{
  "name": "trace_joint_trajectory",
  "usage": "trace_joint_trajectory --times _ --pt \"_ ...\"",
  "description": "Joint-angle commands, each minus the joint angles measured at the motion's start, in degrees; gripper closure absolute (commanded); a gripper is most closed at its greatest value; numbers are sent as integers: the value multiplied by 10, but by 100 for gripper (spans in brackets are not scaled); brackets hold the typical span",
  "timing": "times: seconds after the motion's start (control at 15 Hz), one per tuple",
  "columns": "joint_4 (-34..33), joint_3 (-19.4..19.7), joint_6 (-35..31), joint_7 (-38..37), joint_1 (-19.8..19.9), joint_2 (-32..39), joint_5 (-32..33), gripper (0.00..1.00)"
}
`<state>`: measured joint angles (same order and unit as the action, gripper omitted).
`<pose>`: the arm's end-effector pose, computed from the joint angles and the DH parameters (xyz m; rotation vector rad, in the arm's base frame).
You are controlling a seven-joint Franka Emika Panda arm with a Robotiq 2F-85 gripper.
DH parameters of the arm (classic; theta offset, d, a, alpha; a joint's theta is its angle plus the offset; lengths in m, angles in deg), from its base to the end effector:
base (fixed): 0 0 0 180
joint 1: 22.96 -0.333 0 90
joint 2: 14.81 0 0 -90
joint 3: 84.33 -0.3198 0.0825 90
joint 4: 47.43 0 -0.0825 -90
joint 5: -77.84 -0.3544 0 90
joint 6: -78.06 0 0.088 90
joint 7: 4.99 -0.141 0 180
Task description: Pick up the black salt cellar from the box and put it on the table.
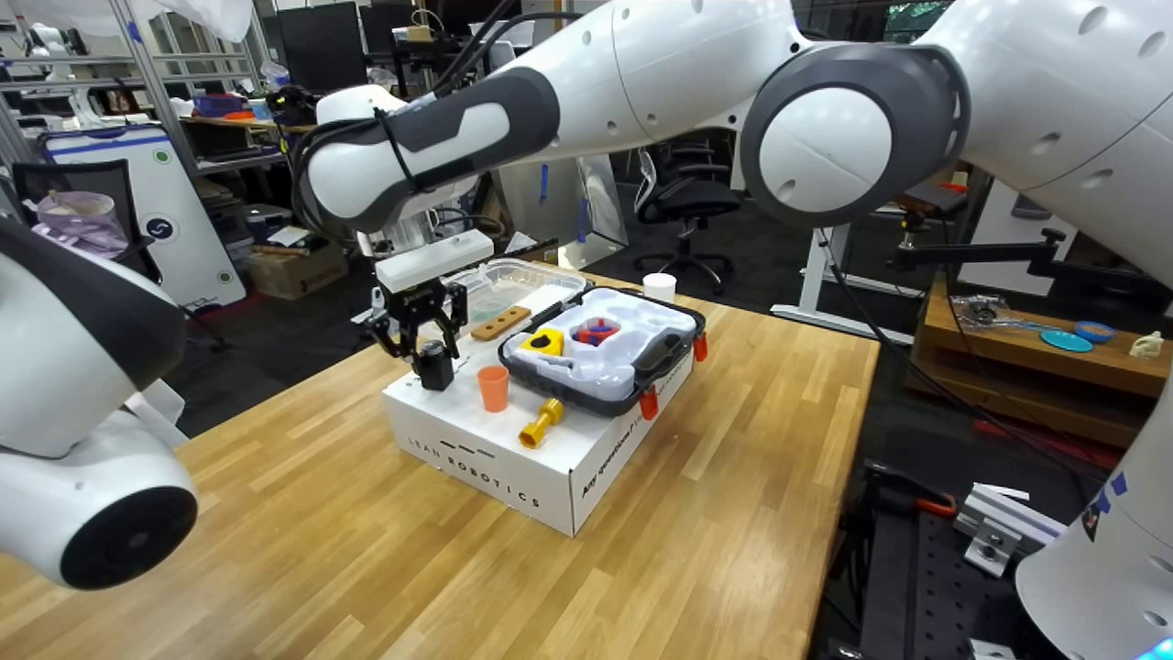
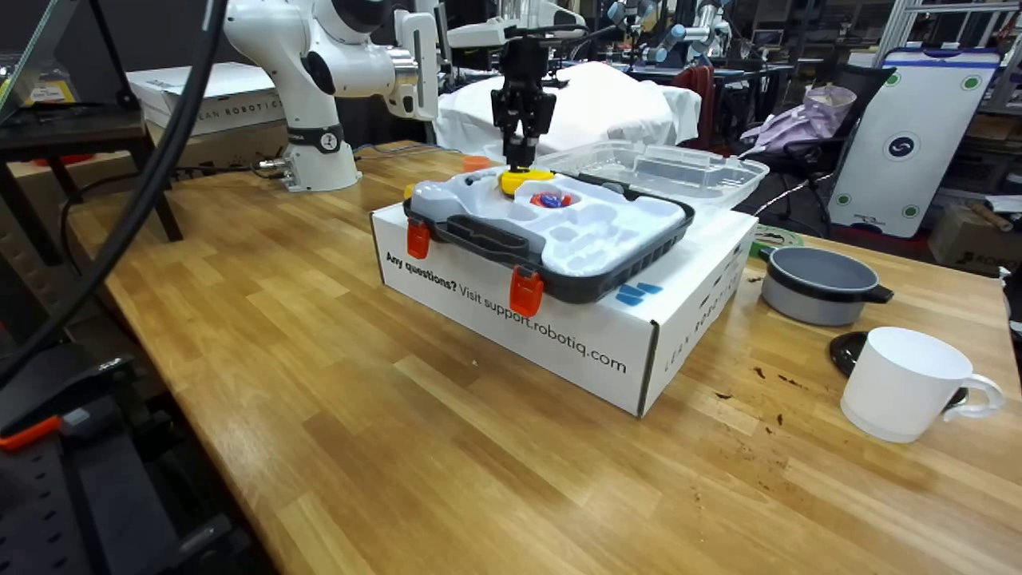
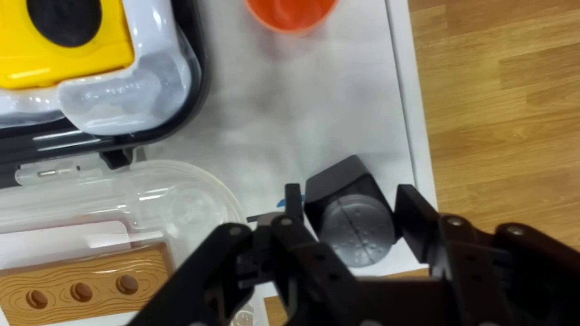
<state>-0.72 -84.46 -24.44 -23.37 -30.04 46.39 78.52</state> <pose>0.7512 0.0929 0.2356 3.0939 -0.2994 -0.1400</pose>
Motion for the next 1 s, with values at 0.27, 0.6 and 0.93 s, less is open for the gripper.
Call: trace_joint_trajectory --times 0.27,0.6,0.93 --pt "-21 -4 18 -4 8 3 -9 86" --pt "-16 -4 15 -4 4 -8 -6 86" --pt "6 -12 12 3 -2 -36 -6 86"
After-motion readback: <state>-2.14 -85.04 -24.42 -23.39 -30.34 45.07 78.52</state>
